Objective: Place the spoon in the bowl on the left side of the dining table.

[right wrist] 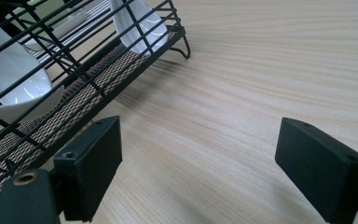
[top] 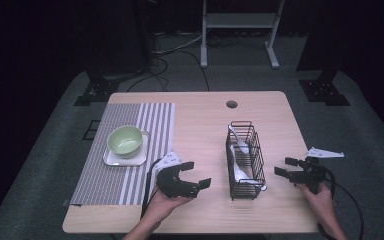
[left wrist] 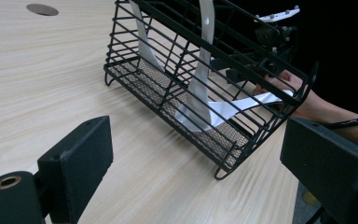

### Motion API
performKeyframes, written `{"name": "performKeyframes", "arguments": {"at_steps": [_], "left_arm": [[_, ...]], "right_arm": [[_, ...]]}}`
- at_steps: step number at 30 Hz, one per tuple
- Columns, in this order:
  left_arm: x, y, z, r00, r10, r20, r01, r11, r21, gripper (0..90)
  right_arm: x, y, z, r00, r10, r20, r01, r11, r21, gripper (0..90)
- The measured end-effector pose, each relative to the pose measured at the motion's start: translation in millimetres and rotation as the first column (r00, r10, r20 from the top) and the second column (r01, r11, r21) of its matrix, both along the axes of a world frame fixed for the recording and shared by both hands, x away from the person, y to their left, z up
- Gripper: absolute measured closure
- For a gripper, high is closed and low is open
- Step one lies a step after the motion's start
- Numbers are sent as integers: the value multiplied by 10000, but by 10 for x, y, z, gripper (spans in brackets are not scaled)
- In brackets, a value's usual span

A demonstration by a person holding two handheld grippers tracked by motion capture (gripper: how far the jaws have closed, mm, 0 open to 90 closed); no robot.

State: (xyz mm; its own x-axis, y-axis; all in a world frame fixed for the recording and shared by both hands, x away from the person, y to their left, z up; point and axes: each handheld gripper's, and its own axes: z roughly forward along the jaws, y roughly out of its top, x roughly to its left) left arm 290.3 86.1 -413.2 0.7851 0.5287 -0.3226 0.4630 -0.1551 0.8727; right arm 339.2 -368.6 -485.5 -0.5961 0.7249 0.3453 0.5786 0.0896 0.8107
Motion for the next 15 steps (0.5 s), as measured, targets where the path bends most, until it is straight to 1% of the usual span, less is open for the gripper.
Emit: {"name": "performKeyframes", "arguments": {"at_steps": [1, 4, 9, 15], "left_arm": [[3, -10, 0, 10000, -16, 40, 16, 10000, 3, 83], [15, -48, 1, 10000, -29, -37, 29, 9999, -128, 82], [46, -96, 33, 10000, -64, -17, 63, 9997, -225, 83], [83, -154, 66, 9999, -118, -9, 118, 9996, -239, 82]], "right_arm": [[0, -1, 0, 10000, 2, -3, -2, 10000, 7, 135], [2, -2, 0, 10000, 12, -14, -12, 10000, 15, 136], [4, -1, -2, 10000, 15, -13, -15, 10000, 6, 135], [2, -1, 0, 10000, 8, -14, -8, 10000, 11, 135]]}}
